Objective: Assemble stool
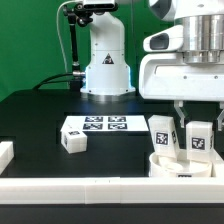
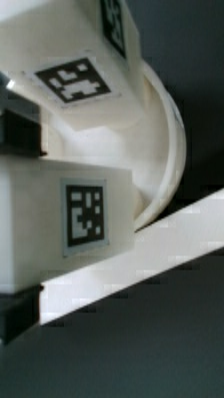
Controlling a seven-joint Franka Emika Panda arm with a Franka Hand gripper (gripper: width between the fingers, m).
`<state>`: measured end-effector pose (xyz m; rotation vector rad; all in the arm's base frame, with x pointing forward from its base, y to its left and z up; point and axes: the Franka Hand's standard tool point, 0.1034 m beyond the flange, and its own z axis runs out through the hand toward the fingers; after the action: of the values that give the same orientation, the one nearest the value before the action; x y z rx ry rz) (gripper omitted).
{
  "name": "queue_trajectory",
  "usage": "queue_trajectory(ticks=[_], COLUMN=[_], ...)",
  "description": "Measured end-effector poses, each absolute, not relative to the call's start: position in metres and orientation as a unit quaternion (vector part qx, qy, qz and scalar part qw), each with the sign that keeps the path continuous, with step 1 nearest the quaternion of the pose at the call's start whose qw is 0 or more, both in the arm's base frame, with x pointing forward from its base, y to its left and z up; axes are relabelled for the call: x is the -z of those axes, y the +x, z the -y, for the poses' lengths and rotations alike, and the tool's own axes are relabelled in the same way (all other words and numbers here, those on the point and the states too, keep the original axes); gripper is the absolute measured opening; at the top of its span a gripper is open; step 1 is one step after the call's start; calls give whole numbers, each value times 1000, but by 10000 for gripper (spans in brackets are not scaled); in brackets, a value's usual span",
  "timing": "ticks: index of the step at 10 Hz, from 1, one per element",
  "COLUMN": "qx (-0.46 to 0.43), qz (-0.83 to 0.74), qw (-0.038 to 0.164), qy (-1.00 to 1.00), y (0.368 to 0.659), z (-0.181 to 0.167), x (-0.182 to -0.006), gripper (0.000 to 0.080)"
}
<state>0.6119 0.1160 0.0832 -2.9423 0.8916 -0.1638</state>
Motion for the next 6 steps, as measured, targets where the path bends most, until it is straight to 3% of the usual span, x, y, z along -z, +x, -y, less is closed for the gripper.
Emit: queue_trajectory(ticks=[6], qx=[32], qz=[-545], qw=[66], qy=[-835], y=[611], z=[-116], x=[-82], gripper=[337])
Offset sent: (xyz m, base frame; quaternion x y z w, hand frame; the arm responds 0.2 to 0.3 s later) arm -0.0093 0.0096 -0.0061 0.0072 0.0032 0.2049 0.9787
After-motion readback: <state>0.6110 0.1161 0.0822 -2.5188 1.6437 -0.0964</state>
